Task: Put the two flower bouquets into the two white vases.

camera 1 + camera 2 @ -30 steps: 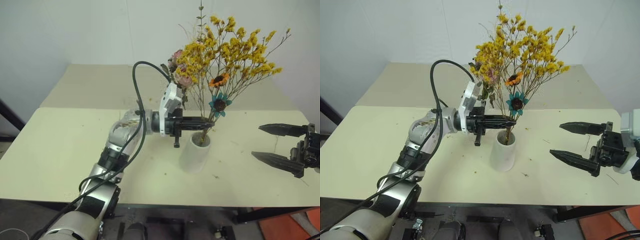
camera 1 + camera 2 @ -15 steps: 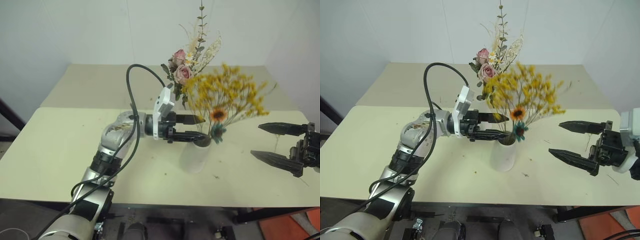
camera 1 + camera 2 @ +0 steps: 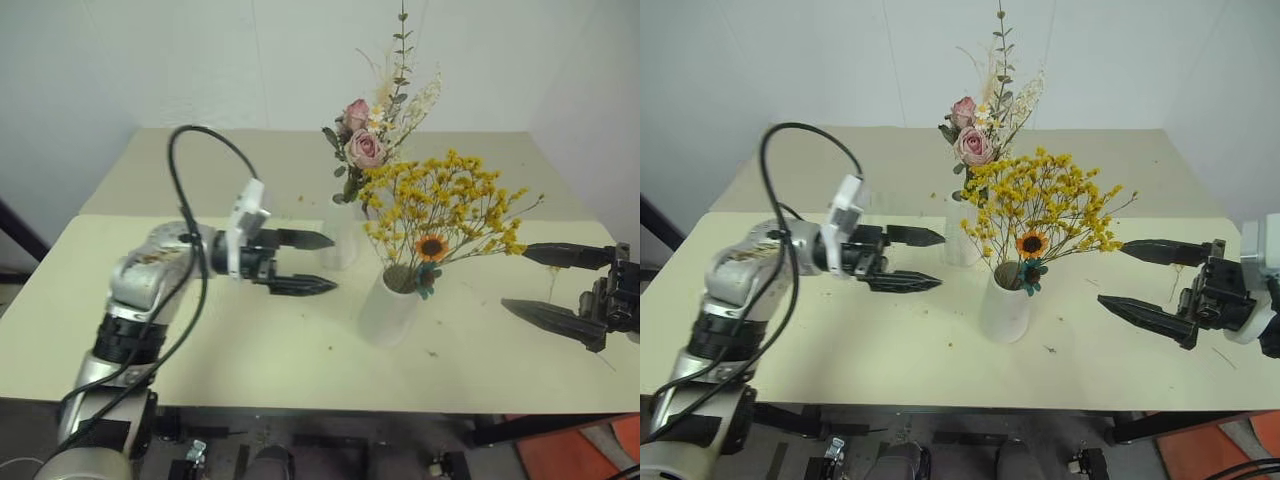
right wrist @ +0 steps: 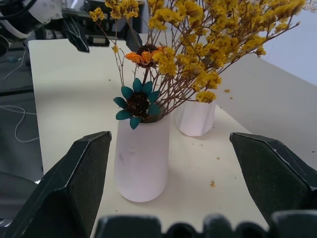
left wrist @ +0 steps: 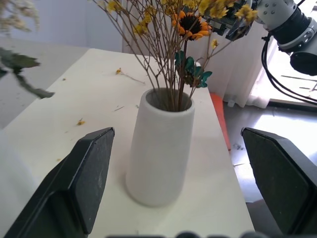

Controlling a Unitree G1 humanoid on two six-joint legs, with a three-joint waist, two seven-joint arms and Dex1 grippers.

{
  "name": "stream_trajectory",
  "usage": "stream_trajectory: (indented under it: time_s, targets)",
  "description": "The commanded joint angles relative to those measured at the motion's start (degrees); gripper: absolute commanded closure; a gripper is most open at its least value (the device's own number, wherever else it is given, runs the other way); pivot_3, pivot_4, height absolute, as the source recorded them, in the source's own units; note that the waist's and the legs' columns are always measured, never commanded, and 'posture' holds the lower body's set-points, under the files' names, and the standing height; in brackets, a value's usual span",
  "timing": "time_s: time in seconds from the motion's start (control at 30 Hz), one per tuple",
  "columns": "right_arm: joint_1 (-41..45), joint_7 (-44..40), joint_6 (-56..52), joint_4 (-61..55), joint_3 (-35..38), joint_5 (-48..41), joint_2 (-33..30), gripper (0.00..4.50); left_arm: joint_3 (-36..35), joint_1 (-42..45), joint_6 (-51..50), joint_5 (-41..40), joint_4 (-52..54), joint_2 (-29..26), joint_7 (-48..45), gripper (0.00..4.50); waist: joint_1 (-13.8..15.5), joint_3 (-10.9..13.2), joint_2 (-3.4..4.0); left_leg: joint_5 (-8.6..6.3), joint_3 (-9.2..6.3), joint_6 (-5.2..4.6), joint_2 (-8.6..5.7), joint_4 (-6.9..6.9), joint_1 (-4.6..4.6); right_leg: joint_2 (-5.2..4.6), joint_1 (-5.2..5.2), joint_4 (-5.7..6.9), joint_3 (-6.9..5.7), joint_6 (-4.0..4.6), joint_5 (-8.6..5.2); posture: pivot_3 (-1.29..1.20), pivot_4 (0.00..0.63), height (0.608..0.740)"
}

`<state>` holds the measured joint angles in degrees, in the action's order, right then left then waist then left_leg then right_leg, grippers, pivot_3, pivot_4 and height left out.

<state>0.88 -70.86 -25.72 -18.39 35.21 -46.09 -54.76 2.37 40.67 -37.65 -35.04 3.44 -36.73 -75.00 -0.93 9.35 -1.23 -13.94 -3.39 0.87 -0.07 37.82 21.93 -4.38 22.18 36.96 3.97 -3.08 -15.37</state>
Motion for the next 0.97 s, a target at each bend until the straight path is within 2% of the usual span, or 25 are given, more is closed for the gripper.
stream_trajectory:
  time_s: [0.03, 0.4, 0.63, 0.97]
  targets:
    - [0.4, -0.4, 1.3, 0.0, 0.9, 0.2, -0.5, 0.0, -4.0, -2.3, 1.0, -0.9, 2.7, -4.5, -1.0, 0.03, 0.0, 0.0, 0.0, 0.0, 0.0, 0.0, 0.0, 0.0, 0.0, 0.0, 0.0, 0.0, 0.0, 0.0, 0.0, 0.0, 0.15, 0.74]
    - [-1.8, -0.4, 1.9, 0.9, 1.1, 1.4, 0.3, 0.0, -13.4, -12.7, 2.6, -2.8, 5.2, -14.1, -1.7, 0.03, 0.0, 0.0, 0.0, -0.01, 0.01, -0.01, 0.02, -0.01, 0.0, -0.01, 0.01, -0.01, -0.01, 0.0, 0.0, 0.0, 0.15, 0.74]
    - [-3.0, -0.5, 2.4, 1.4, 1.3, 2.7, 0.3, 0.0, -19.2, -16.7, 2.5, -4.7, 7.1, -15.9, 0.6, 0.03, 0.0, 0.0, 0.0, -0.01, 0.02, -0.01, 0.05, -0.02, -0.01, 0.0, 0.0, 0.0, -0.02, 0.01, 0.0, 0.0, 0.15, 0.74]
    - [-5.4, 0.7, 2.9, 0.8, 1.9, 3.5, 1.2, 0.0, -21.2, -22.7, 3.2, -7.3, 11.1, -17.0, -0.2, 0.03, 0.0, 0.0, 0.0, -0.01, 0.04, -0.01, 0.07, -0.03, -0.05, 0.0, -0.01, 0.0, -0.01, 0.01, 0.0, 0.0, 0.15, 0.74]
